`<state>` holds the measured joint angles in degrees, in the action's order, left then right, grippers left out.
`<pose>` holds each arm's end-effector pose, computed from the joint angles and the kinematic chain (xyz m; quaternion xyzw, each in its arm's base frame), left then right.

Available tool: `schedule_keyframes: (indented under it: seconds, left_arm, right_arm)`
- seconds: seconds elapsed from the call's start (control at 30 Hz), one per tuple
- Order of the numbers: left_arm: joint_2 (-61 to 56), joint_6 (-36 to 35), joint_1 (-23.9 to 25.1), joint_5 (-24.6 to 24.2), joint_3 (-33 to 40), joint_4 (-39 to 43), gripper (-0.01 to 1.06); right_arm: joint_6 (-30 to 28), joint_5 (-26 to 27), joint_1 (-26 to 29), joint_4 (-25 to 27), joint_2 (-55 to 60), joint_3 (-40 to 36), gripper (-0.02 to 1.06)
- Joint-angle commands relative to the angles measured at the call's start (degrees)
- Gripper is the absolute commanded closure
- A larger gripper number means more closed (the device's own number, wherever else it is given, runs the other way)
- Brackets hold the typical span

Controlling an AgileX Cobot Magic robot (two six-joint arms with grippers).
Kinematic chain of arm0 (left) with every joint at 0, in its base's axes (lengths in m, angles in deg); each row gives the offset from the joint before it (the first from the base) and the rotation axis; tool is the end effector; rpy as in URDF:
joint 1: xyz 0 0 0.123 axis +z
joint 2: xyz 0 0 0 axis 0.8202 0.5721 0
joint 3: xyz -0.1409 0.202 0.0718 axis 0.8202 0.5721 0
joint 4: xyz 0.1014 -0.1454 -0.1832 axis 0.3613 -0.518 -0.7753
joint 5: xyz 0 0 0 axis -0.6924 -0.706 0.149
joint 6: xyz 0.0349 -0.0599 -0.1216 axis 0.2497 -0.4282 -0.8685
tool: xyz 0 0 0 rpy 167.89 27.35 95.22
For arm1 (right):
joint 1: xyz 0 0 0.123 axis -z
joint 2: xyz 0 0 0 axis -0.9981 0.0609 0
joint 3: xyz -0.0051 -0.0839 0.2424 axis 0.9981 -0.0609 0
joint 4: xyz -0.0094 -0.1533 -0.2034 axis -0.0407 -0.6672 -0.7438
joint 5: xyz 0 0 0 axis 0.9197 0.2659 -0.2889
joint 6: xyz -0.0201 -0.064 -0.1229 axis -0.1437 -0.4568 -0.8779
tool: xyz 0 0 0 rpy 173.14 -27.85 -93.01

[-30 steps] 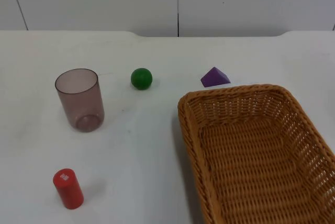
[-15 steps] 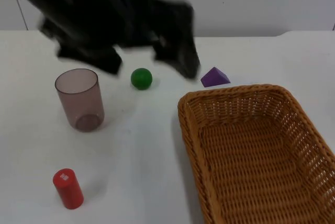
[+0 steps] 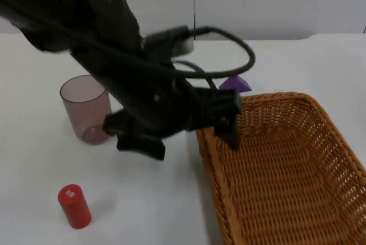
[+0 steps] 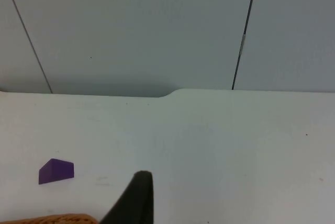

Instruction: Pick up the basket with the left hand and place the triangular block into the basket with the right hand.

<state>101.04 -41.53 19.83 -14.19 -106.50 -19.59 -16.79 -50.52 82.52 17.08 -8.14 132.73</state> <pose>0.2819 -0.2377 0.0610 0.0439 0.9709 -0.2075 0.1112 0.2558 0.0059 0.3512 -0.0026 0.8466 -0.0149 0.5320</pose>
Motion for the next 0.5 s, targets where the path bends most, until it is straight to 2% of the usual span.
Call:
schedule_keyframes:
  seconds: [0.0,0.2,0.3,0.47]
  left_arm:
    - [1.4,-2.6,-0.8,1.5,-0.2,-1.1,0.00]
    - [4.3,-8.6,-5.3,5.4,-0.2,-0.4,0.00]
    - [5.9,-14.5,-8.3,8.7,-0.3,-0.1,0.00]
    - [8.1,-15.6,-9.0,9.2,-0.4,-0.6,0.01]
  right_arm:
    - [-0.7,0.4,0.0,-0.4,0.0,0.5,0.00]
    - [-1.4,0.1,0.0,-0.4,0.0,0.5,0.00]
    - [-1.5,0.1,0.0,-0.4,0.0,0.5,0.00]
    - [-2.1,0.0,0.0,-0.4,-0.1,0.5,0.00]
